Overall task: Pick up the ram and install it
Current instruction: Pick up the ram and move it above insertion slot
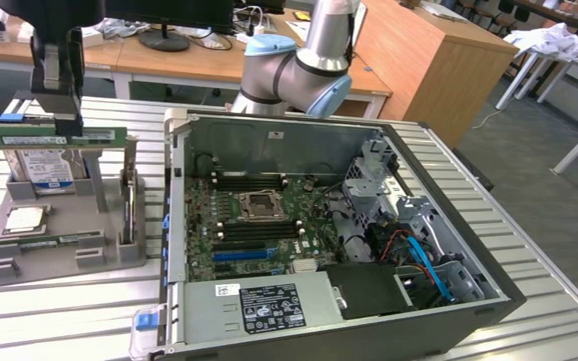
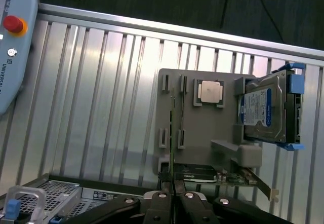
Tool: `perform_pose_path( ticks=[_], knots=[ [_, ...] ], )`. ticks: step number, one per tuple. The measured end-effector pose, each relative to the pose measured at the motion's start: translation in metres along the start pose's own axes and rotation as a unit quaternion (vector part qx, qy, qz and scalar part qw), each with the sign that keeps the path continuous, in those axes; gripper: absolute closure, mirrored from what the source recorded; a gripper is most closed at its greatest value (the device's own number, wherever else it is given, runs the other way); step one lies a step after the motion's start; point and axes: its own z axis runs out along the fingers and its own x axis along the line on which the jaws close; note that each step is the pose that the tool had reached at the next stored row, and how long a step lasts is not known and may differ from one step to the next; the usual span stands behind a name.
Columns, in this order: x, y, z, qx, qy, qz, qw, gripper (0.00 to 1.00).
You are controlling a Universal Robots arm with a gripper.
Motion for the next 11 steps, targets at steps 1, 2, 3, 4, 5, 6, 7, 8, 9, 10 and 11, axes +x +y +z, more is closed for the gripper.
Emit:
perform_pose_path(
  ticks=[1,2,3,4,5,6,7,8,9,10,11],
  knots=[
    [0.0001,-0.0007,0.0,-0.0002,-0.0001,0.0,1.0,0.88],
    [0.0002,-0.0014,0.0,-0.0004,-0.0001,0.0,1.0,0.88],
    [0.0003,-0.0021,0.0001,-0.0005,-0.0001,0.0,1.0,0.88],
    [0.0004,-0.0027,0.0001,-0.0007,-0.0001,0.0,1.0,0.88],
    [0.0005,-0.0034,0.0001,-0.0009,-0.0002,0.0,1.0,0.88],
    [0.0005,-0.004,0.0001,-0.0011,-0.0002,0.0,1.0,0.88],
    [0.0006,-0.0047,0.0001,-0.0013,-0.0002,0.0,1.0,0.88],
    [0.0007,-0.0054,0.0002,-0.0014,-0.0002,0.0,1.0,0.88],
    [0.0008,-0.0061,0.0002,-0.0017,-0.0002,0.0,1.0,0.88],
    [0.0009,-0.0068,0.0002,-0.0018,-0.0003,0.0,1.0,0.88],
    [0.001,-0.0076,0.0002,-0.0021,-0.0003,0.0,1.0,0.88]
  ],
)
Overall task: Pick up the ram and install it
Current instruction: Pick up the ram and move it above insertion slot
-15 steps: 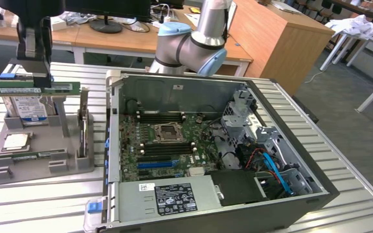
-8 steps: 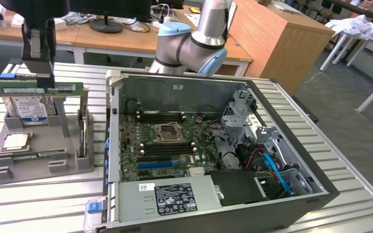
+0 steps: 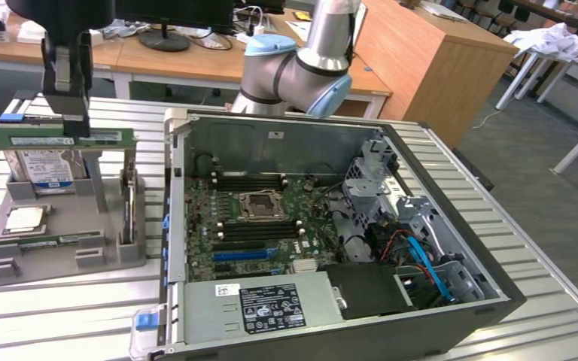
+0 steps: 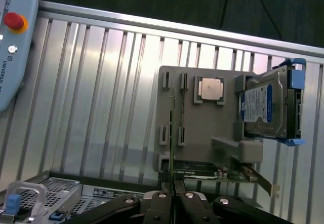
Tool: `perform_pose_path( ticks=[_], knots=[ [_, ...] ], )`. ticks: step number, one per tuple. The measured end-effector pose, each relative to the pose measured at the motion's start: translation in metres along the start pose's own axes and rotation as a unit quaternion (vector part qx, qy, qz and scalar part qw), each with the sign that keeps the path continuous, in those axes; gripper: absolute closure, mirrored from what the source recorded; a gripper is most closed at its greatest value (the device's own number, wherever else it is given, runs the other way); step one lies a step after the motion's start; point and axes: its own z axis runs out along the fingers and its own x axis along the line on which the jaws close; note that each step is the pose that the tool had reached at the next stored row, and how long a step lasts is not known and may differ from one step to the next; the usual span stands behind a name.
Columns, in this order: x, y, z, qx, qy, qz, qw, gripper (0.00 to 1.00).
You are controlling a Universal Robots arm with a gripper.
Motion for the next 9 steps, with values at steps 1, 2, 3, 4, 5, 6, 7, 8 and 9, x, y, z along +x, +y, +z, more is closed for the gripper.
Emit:
perform_pose_path(
  ticks=[1,2,3,4,5,6,7,8,9],
  knots=[
    [0.0001,-0.0007,0.0,-0.0002,0.0,0.0,1.0,0.88],
    [0.0002,-0.0013,0.0,-0.0004,-0.0001,0.0,1.0,0.88],
    [0.0003,-0.002,0.0001,-0.0005,-0.0001,0.0,1.0,0.88],
    [0.0004,-0.0026,0.0001,-0.0007,-0.0001,0.0,1.0,0.88],
    [0.0005,-0.0033,0.0001,-0.0008,-0.0001,0.0,1.0,0.88],
    [0.0006,-0.0041,0.0001,-0.001,-0.0001,0.0,1.0,0.88],
    [0.0006,-0.0048,0.0001,-0.0012,-0.0002,0.0,1.0,0.88],
    [0.0007,-0.0055,0.0001,-0.0014,-0.0002,0.0,1.0,0.88],
    [0.0008,-0.0063,0.0001,-0.0016,-0.0002,0.0,1.0,0.88]
  ],
)
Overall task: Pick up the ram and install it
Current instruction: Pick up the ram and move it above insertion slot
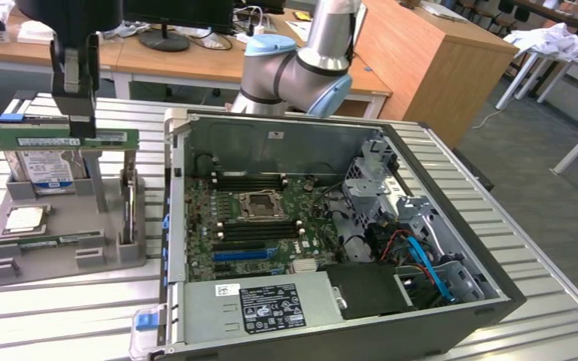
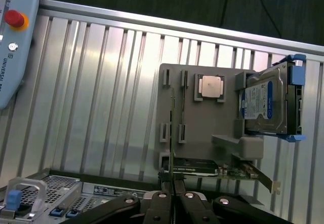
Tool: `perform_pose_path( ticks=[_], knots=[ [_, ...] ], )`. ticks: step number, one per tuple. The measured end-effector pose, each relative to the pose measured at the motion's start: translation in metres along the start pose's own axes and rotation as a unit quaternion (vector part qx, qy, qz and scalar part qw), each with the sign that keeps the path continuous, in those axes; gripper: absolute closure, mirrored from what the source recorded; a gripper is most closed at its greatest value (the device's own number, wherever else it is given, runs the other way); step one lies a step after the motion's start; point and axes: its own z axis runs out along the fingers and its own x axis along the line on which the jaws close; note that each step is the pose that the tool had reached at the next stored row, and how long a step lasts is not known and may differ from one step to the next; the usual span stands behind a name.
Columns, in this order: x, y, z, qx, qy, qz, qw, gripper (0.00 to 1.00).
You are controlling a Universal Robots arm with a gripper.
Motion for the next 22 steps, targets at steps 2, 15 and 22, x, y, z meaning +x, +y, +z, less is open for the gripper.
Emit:
perform_pose_path(
  ticks=[2,15,22],
  knots=[
    [0.0,-0.0015,0.0,-0.0004,-0.0001,0.0,1.0,0.88],
    [0.002,-0.0118,-0.0001,-0.003,-0.0004,0.0,1.0,0.88],
    [0.002,-0.0177,0.0,-0.0046,-0.0006,0.0,1.0,0.88]
  ],
)
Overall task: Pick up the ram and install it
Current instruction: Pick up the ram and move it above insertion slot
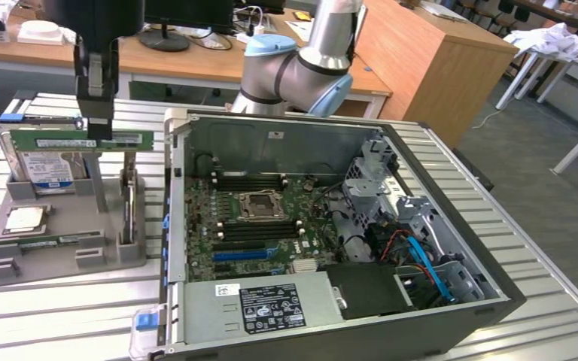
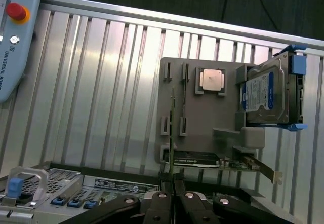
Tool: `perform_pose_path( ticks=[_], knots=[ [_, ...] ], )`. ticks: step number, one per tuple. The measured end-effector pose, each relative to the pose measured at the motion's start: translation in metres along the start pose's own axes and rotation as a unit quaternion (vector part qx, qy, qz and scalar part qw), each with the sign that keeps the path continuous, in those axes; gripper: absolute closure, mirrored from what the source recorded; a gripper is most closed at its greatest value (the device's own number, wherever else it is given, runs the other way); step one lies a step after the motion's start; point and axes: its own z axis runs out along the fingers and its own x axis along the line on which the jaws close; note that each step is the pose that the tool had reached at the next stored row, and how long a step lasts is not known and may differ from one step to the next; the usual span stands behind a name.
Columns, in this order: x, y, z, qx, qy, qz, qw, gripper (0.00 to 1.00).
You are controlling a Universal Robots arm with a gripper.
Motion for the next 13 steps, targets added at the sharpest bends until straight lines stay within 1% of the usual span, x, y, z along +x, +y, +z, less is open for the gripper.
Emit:
perform_pose_path(
  ticks=[13],
  knots=[
    [0.002,-0.0139,-0.0001,-0.004,-0.0005,0.0,1.0,0.88]
  ],
)
